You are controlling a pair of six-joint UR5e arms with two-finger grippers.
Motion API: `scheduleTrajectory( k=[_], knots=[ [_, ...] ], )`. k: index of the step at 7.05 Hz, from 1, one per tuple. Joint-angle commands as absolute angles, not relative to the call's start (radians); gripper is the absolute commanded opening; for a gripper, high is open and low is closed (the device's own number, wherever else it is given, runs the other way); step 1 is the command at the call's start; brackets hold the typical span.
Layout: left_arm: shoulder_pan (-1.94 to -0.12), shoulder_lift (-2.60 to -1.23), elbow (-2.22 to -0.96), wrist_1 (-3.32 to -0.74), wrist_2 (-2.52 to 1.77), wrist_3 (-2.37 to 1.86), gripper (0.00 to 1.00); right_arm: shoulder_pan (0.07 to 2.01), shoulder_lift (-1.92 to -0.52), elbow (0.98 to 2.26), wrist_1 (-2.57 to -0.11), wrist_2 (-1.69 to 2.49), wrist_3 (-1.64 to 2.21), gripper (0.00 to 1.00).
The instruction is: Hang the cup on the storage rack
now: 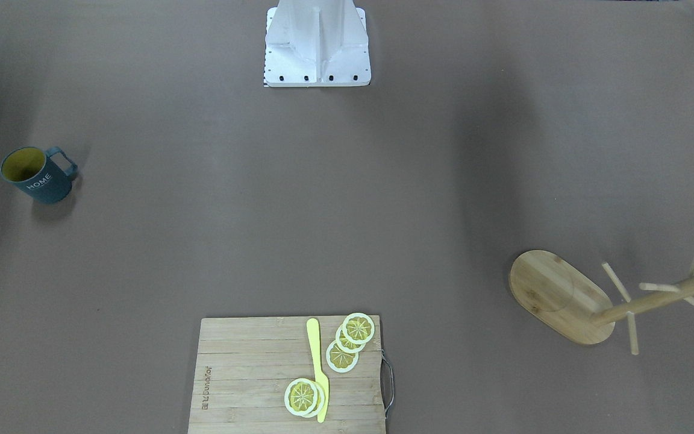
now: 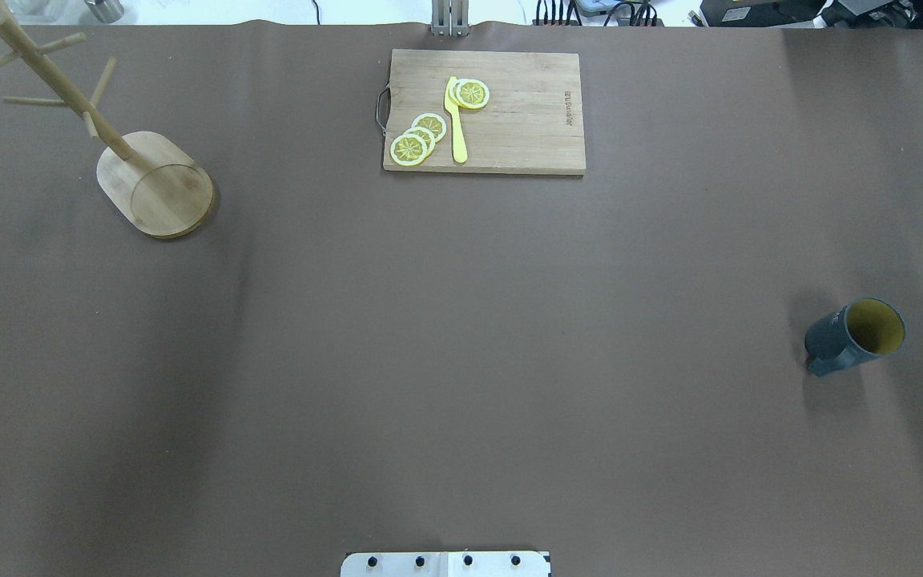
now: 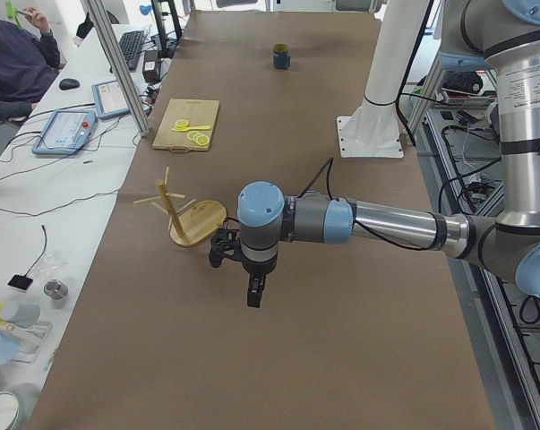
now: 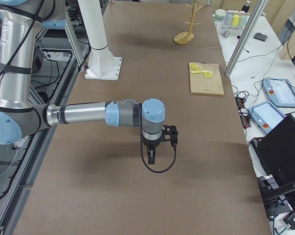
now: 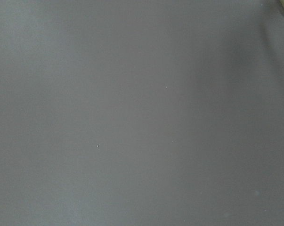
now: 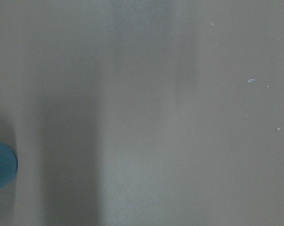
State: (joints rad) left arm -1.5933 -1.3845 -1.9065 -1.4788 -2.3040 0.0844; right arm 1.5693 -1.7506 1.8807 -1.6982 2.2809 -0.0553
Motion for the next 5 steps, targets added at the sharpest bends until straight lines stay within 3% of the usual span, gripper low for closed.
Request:
scheduleTrajectory(
  k=[1, 5],
  knots=[
    [-1.591, -1.385, -1.913, -1.48, -2.304, 0.084, 0.99, 1.569, -1.75, 1.881, -1.698, 2.281, -0.057, 1.0],
    [-1.589, -1.397, -1.93, -1.482, -2.316, 0.078, 0.99, 1.568, -1.741, 1.965, -1.698, 2.283, -0.055, 1.0]
  ],
)
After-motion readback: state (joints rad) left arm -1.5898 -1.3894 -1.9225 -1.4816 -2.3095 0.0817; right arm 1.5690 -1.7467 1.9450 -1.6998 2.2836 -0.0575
